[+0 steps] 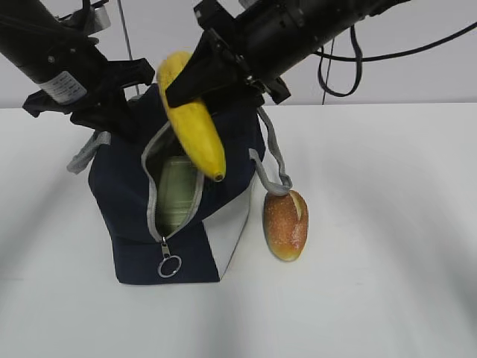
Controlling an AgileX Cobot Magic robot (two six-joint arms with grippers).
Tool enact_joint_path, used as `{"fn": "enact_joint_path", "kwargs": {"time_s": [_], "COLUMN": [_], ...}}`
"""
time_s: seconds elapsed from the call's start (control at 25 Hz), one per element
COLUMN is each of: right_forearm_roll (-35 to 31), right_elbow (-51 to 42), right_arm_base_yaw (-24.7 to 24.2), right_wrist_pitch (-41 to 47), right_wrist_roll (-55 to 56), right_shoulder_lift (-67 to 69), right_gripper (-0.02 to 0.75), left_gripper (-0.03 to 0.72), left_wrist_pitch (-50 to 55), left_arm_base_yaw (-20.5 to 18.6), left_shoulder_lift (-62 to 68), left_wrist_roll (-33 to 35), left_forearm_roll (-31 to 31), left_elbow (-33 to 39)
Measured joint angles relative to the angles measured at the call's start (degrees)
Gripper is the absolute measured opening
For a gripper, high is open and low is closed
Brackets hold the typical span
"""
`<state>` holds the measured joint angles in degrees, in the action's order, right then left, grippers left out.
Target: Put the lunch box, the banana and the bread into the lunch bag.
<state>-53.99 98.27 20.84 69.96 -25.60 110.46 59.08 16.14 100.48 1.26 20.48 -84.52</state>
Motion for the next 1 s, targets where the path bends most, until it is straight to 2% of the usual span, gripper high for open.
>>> {"fn": "enact_joint_path", "kwargs": {"time_s": [0.2, 0.48, 0.64, 1.0], "right_forearm_roll": [-2.7, -0.6, 1.7, 1.8], "right_elbow": [0.0, 0.1, 0.1, 0.2], "right_arm_base_yaw": [0.7, 0.7, 0.7, 0.7], "right_wrist_pitch": [0.0, -0.8, -5.4, -14.6], "right_wrist_roll": [-0.5, 2.3, 5.0, 9.3], "right_shoulder_lift": [4.4, 9.7, 10.0, 10.0], "right_gripper": [0.280, 0.282, 0.282, 0.310], "left_gripper": [-0.003, -0.003, -0.003, -0.003], "left_wrist_pitch": [0.0, 0.1, 0.1, 0.1], "left_arm_base_yaw": [0.0, 0.0, 0.0, 0.0], "left_shoulder_lift": [0.0, 0.0, 0.0, 0.0], "left_wrist_roll": [0.0, 0.0, 0.0, 0.0], "left_forearm_roll": [0.0, 0.0, 0.0, 0.0], "left_elbow": [0.0, 0.0, 0.0, 0.0]}}
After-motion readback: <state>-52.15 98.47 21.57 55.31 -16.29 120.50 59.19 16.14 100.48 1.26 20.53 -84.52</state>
